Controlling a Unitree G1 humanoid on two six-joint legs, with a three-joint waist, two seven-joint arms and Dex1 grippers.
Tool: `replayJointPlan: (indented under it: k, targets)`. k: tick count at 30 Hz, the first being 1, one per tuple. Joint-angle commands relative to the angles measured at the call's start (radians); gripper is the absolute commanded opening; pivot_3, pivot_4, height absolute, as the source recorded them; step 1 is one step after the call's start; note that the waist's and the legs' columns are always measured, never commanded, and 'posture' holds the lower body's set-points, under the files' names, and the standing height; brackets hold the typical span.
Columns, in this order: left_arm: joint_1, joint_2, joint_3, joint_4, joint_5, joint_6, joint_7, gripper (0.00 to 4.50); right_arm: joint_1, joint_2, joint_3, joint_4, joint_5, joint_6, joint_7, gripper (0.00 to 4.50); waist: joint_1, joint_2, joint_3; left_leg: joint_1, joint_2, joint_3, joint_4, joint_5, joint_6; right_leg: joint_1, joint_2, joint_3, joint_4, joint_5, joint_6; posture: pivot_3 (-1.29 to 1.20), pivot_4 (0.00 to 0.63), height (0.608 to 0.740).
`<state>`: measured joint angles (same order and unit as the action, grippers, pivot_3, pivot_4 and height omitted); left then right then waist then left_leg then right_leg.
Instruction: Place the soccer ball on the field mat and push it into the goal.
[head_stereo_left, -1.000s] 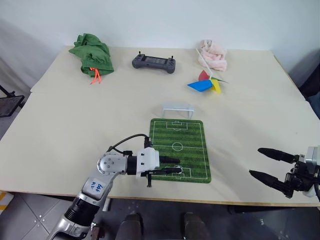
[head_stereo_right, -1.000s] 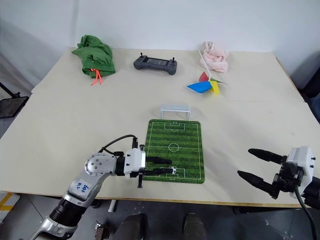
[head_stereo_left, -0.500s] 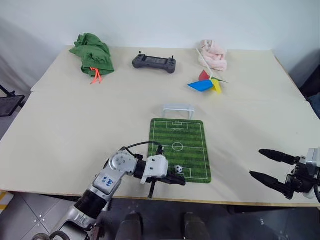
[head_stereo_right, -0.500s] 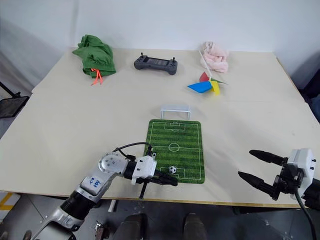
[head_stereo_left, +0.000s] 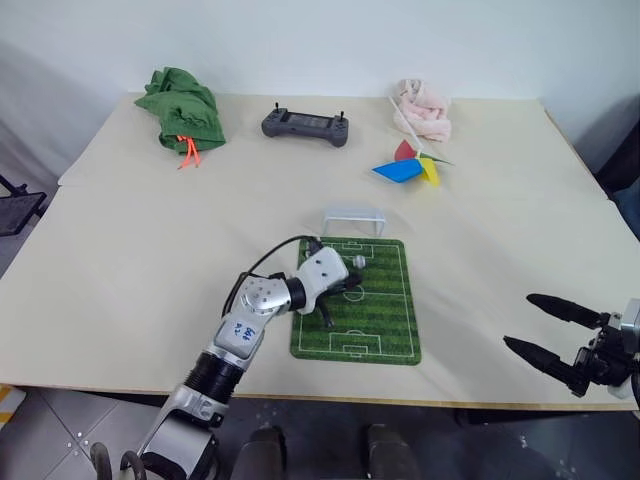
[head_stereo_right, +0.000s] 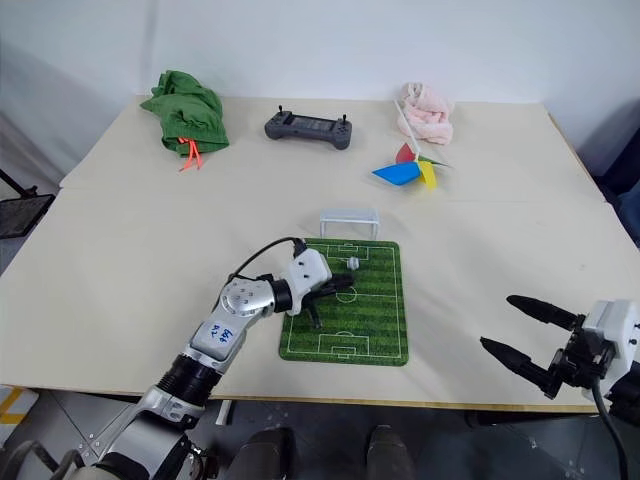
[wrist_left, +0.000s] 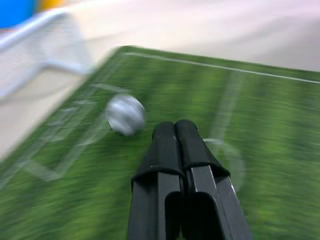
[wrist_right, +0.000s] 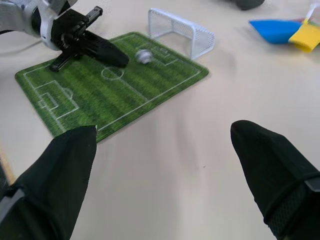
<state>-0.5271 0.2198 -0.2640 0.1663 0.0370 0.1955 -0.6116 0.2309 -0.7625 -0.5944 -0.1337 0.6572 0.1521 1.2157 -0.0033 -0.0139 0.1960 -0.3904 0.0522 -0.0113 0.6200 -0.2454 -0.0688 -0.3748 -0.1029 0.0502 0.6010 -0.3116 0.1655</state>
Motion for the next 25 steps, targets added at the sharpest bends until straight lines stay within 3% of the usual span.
replayJointPlan:
  k: [1, 10, 17, 25]
  targets:
    - [0.000, -0.006, 0.074, -0.109, -0.061, 0.002, 0.021, 0.01, -0.037, -0.030, -0.024, 0.039, -0.001, -0.028, 0.014, 4.50, 0.003, 0.000, 0.000, 0.000, 0.000, 0.000, 0.000, 0.000, 0.000, 0.000, 0.000, 0.000, 0.000, 0.000, 0.000, 0.00, 0.150, 0.740]
    - [0.027, 0.018, 0.146, -0.221, -0.191, 0.142, -0.038, 0.01, -0.110, -0.029, 0.025, 0.104, -0.031, -0.051, 0.024, 4.50, 0.004, 0.000, 0.000, 0.000, 0.000, 0.000, 0.000, 0.000, 0.000, 0.000, 0.000, 0.000, 0.000, 0.000, 0.000, 0.00, 0.150, 0.740]
    - [0.151, 0.123, 0.177, -0.306, -0.259, -0.011, -0.174, 0.01, -0.137, -0.043, 0.040, 0.142, -0.044, -0.059, 0.043, 4.50, 0.001, 0.000, 0.000, 0.000, 0.000, 0.000, 0.000, 0.000, -0.001, 0.000, 0.000, 0.000, 0.000, 0.000, 0.000, 0.00, 0.150, 0.740]
    - [0.216, 0.282, 0.294, -0.142, -0.286, -0.156, -0.269, 0.01, -0.199, -0.076, 0.060, 0.212, -0.060, -0.059, 0.077, 4.50, 0.000, 0.000, 0.000, 0.000, 0.000, 0.000, 0.001, 0.000, 0.000, 0.000, 0.000, 0.000, 0.000, -0.001, -0.002, 0.00, 0.150, 0.740]
